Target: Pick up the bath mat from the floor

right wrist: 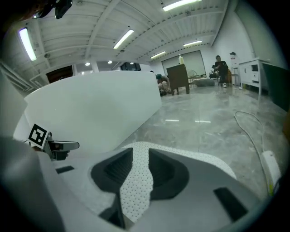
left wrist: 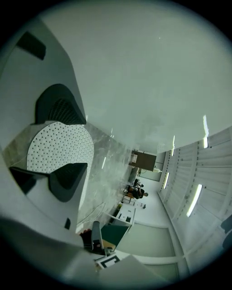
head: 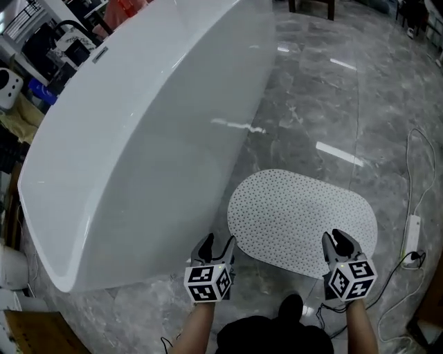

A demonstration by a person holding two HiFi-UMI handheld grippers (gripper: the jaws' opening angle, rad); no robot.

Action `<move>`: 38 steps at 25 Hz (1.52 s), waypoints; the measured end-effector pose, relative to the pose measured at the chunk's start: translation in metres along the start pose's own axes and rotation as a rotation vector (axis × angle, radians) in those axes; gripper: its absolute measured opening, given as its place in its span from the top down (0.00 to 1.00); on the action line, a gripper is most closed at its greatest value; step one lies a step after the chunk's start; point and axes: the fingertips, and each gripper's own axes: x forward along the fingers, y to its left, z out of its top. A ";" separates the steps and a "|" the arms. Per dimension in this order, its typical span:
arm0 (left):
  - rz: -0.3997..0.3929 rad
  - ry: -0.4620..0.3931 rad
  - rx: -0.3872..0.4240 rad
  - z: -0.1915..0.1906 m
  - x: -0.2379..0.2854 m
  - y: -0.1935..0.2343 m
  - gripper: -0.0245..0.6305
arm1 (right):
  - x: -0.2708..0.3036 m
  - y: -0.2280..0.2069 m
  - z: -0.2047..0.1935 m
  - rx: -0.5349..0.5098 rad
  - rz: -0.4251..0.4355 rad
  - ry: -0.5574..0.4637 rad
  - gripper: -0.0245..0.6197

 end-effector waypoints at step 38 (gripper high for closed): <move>-0.015 0.331 0.082 -0.128 0.203 0.054 0.47 | 0.102 -0.011 -0.109 0.059 -0.007 0.042 0.79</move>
